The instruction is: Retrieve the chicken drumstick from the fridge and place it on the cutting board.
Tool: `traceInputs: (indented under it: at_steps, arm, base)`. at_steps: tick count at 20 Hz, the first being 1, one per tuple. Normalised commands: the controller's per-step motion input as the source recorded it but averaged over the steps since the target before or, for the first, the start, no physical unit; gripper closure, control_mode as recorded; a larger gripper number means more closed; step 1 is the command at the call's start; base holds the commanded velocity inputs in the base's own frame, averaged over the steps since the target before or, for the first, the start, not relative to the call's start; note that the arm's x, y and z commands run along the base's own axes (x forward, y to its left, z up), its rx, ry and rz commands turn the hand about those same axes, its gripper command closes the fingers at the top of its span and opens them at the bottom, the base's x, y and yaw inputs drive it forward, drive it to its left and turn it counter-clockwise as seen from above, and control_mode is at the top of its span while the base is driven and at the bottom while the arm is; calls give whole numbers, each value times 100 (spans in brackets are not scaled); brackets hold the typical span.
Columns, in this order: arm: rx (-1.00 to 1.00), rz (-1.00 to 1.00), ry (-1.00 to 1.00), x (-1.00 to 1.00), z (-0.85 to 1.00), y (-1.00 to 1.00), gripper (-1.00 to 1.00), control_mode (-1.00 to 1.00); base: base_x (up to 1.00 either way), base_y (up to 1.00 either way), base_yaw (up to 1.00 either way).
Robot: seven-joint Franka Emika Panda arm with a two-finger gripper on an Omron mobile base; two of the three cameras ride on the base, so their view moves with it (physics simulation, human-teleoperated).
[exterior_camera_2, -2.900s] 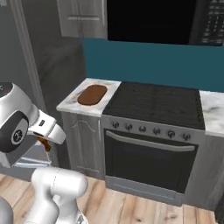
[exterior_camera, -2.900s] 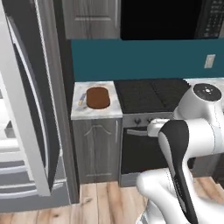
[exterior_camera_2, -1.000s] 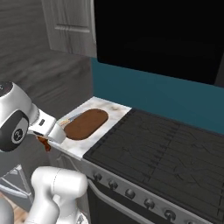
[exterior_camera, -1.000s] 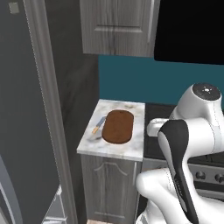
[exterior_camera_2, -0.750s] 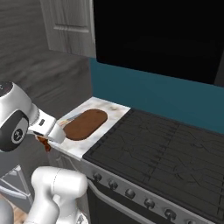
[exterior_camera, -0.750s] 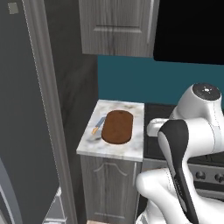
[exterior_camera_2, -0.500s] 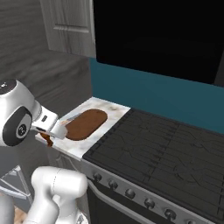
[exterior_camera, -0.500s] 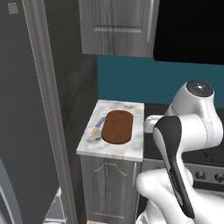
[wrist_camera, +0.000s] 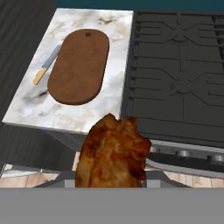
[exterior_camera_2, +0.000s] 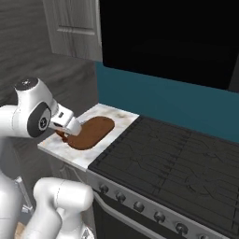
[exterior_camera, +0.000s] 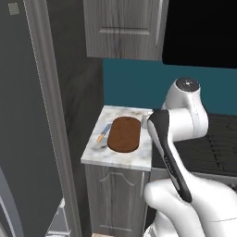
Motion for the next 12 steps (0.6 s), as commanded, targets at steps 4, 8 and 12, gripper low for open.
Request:
traceInputs:
  at_steps: [4,8,12]
  arm:
    - [-3,-3,0,74,-50,24,100,-100]
    - [-1,-6,1,90,-43,30,100,-100]
    - [0,-2,1,99,-36,3,100,-100]
  base:
    - [0,0,0]
    - [0,0,0]
    - [0,0,0]
